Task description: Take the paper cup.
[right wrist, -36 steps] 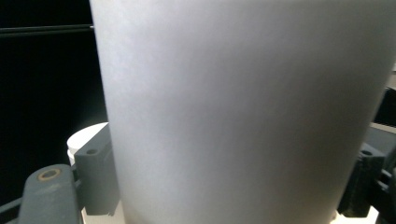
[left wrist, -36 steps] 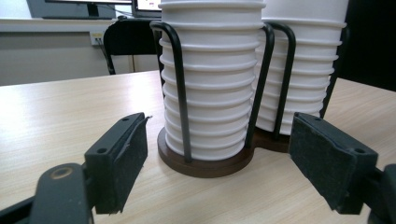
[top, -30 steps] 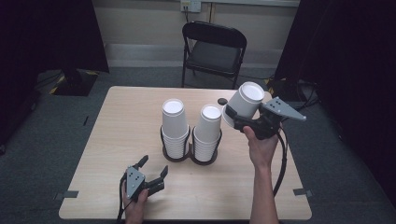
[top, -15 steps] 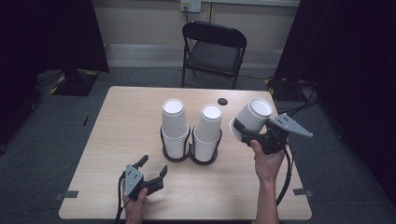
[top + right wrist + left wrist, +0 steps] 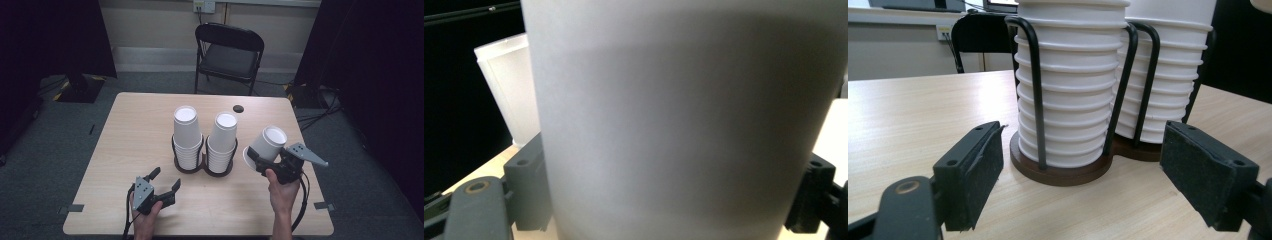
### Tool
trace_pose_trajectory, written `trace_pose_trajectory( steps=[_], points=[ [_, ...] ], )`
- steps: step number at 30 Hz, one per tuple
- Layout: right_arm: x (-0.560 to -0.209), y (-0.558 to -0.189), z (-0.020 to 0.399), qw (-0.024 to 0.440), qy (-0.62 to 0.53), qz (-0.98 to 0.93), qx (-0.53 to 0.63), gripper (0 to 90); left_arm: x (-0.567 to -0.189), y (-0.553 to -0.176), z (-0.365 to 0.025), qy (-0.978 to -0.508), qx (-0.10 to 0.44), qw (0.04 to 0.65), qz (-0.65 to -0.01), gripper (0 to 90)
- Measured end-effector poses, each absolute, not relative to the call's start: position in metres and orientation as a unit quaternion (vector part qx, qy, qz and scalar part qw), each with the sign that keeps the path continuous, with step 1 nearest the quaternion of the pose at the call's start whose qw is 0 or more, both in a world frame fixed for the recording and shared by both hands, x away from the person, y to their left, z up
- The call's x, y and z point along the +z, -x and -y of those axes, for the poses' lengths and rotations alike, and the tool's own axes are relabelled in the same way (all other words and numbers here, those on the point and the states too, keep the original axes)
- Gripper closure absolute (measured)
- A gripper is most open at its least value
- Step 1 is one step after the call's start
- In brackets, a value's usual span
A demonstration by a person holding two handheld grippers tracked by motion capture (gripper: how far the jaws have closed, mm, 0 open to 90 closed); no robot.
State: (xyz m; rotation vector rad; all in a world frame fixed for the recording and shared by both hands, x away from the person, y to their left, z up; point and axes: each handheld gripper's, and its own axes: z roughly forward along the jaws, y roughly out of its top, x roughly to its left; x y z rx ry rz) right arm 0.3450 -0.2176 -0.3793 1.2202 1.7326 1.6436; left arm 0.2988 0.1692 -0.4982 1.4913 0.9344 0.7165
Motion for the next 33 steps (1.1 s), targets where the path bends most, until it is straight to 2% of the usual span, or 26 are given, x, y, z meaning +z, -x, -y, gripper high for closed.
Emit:
trace_pose_trajectory(
  steps=[2,9,15,18,22,29,30,33],
  points=[
    [-0.387,-0.340,0.214,0.218,-0.447,-0.630,0.596,16.0,-0.497,-0.300,-0.170,-0.642,0.288,0.591,-0.394,21.6],
    [-0.394,-0.324,0.198,0.201,-0.447,-0.637,0.595,16.0,-0.493,-0.298,-0.162,-0.645,0.279,0.605,-0.374,21.7],
    [-0.406,-0.314,0.183,0.173,-0.448,-0.631,0.609,16.0,-0.490,-0.296,-0.155,-0.643,0.264,0.634,-0.339,21.6],
    [-0.417,-0.310,0.177,0.141,-0.454,-0.618,0.626,16.0,-0.488,-0.295,-0.150,-0.648,0.253,0.639,-0.328,21.6],
    [-0.421,-0.307,0.173,0.129,-0.459,-0.609,0.634,16.0,-0.488,-0.296,-0.147,-0.650,0.238,0.645,-0.323,22.0],
    [-0.427,-0.304,0.161,0.093,-0.454,-0.598,0.654,16.0,-0.485,-0.298,-0.134,-0.650,0.208,0.669,-0.296,30.4],
    [-0.426,-0.306,0.157,0.082,-0.449,-0.601,0.656,16.0,-0.485,-0.300,-0.130,-0.652,0.191,0.675,-0.287,32.7],
    [-0.424,-0.308,0.153,0.074,-0.444,-0.605,0.657,16.0,-0.485,-0.301,-0.127,-0.651,0.191,0.679,-0.281,34.5]
  ],
)
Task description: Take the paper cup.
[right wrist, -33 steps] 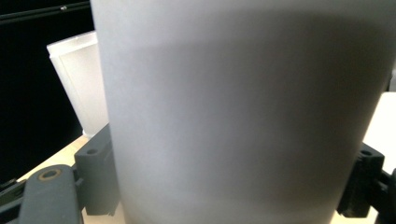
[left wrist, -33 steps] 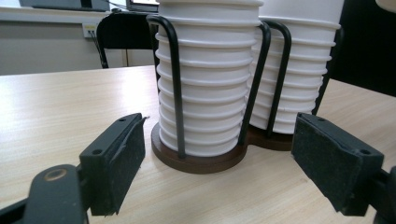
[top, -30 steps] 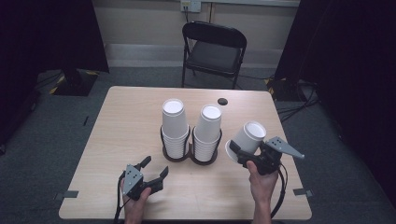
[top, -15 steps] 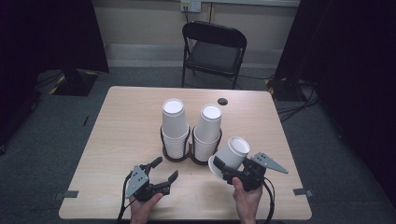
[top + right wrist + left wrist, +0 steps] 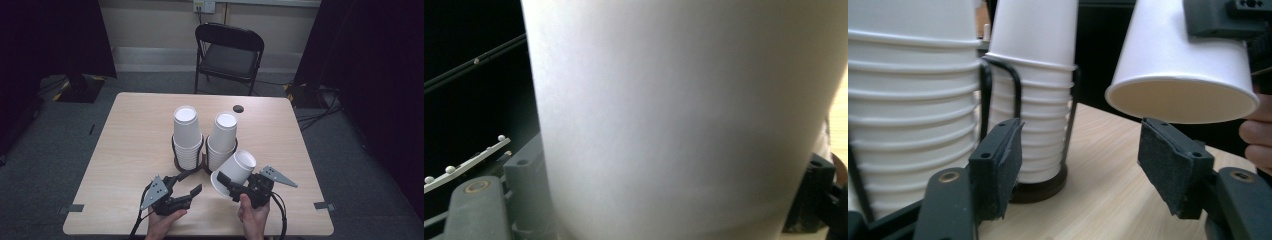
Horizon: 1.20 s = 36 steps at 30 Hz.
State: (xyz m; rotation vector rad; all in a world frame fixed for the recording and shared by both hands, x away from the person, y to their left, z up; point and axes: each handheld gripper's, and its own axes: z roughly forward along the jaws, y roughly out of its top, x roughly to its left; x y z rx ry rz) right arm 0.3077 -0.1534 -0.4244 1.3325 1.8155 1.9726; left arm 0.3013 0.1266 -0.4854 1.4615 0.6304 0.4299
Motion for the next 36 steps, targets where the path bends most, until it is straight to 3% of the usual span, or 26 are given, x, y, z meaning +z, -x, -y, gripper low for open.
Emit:
trace_pose_trajectory(
  steps=[14,25,32,36],
  points=[
    [-0.427,-0.307,0.132,0.038,-0.424,-0.625,0.655,15.9,-0.489,-0.306,-0.102,-0.606,0.221,0.722,-0.248,40.8],
    [-0.429,-0.309,0.115,0.016,-0.410,-0.647,0.643,15.8,-0.488,-0.302,-0.091,-0.603,0.269,0.716,-0.228,50.2],
    [-0.432,-0.311,0.113,0.004,-0.417,-0.645,0.640,14.3,-0.488,-0.300,-0.094,-0.609,0.283,0.702,-0.238,68.8],
    [-0.432,-0.311,0.113,0.026,-0.418,-0.644,0.640,11.2,-0.488,-0.302,-0.098,-0.618,0.271,0.699,-0.237,78.3]
  ],
)
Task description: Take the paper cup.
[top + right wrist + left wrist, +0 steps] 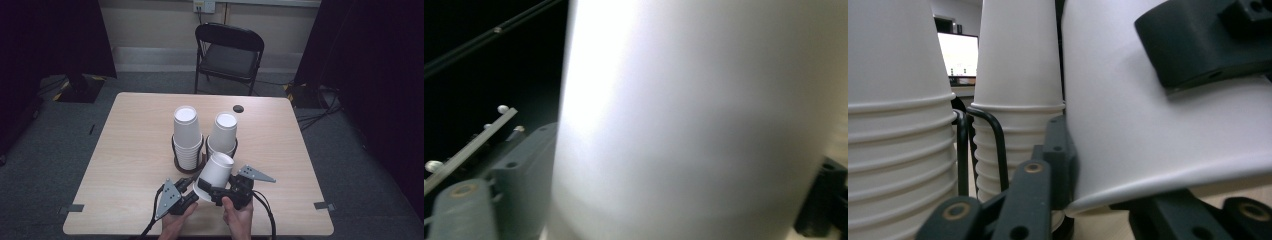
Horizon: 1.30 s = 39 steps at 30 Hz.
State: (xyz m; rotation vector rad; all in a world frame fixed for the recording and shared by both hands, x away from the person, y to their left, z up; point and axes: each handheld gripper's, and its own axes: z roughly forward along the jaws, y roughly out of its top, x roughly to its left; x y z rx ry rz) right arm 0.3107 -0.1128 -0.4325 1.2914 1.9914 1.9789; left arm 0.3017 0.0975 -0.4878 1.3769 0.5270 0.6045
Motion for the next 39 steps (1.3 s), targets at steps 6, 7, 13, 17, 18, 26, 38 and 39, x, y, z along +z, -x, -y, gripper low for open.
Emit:
trace_pose_trajectory(
  steps=[6,7,13,17,18,26,38,39],
  points=[
    [-0.433,-0.310,0.113,0.046,-0.414,-0.639,0.647,8.7,-0.488,-0.302,-0.099,-0.626,0.257,0.697,-0.238,82.8],
    [-0.433,-0.311,0.113,0.046,-0.410,-0.642,0.647,8.3,-0.488,-0.302,-0.100,-0.630,0.256,0.693,-0.237,82.9],
    [-0.433,-0.314,0.114,0.036,-0.407,-0.642,0.649,8.1,-0.488,-0.302,-0.102,-0.630,0.254,0.694,-0.239,83.6],
    [-0.432,-0.313,0.114,0.038,-0.404,-0.643,0.650,7.8,-0.488,-0.301,-0.103,-0.631,0.248,0.696,-0.236,83.9],
    [-0.431,-0.313,0.114,0.039,-0.404,-0.642,0.650,7.8,-0.488,-0.301,-0.103,-0.630,0.247,0.697,-0.236,84.0],
    [-0.426,-0.313,0.122,0.055,-0.409,-0.625,0.663,10.4,-0.496,-0.299,-0.105,-0.629,0.219,0.706,-0.241,84.3],
    [-0.421,-0.316,0.139,0.092,-0.418,-0.611,0.666,13.4,-0.492,-0.303,-0.119,-0.675,0.183,0.665,-0.263,84.3],
    [-0.421,-0.316,0.139,0.093,-0.419,-0.611,0.665,13.3,-0.490,-0.304,-0.119,-0.678,0.175,0.661,-0.270,84.3]
  ],
)
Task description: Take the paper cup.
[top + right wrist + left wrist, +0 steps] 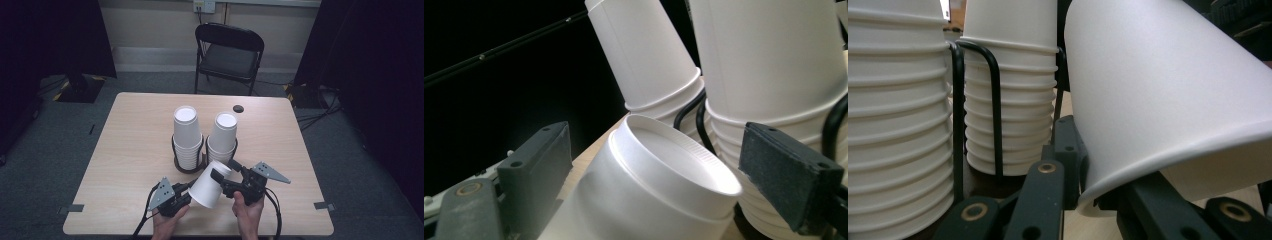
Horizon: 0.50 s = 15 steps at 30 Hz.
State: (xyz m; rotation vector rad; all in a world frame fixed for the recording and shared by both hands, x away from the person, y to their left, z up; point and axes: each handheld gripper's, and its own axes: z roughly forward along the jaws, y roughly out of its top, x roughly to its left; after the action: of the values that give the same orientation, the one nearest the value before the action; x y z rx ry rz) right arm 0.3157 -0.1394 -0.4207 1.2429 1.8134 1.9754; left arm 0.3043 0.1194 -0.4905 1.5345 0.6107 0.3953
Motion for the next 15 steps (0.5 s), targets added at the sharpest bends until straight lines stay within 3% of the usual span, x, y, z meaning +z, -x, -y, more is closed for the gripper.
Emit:
trace_pose_trajectory(
  steps=[9,15],
  points=[
    [-0.423,-0.310,0.149,0.107,-0.404,-0.621,0.663,13.1,-0.477,-0.312,-0.133,-0.711,0.143,0.628,-0.282,84.2],
    [-0.428,-0.305,0.157,0.117,-0.399,-0.628,0.658,13.0,-0.469,-0.314,-0.137,-0.735,0.156,0.592,-0.291,84.3]
  ],
)
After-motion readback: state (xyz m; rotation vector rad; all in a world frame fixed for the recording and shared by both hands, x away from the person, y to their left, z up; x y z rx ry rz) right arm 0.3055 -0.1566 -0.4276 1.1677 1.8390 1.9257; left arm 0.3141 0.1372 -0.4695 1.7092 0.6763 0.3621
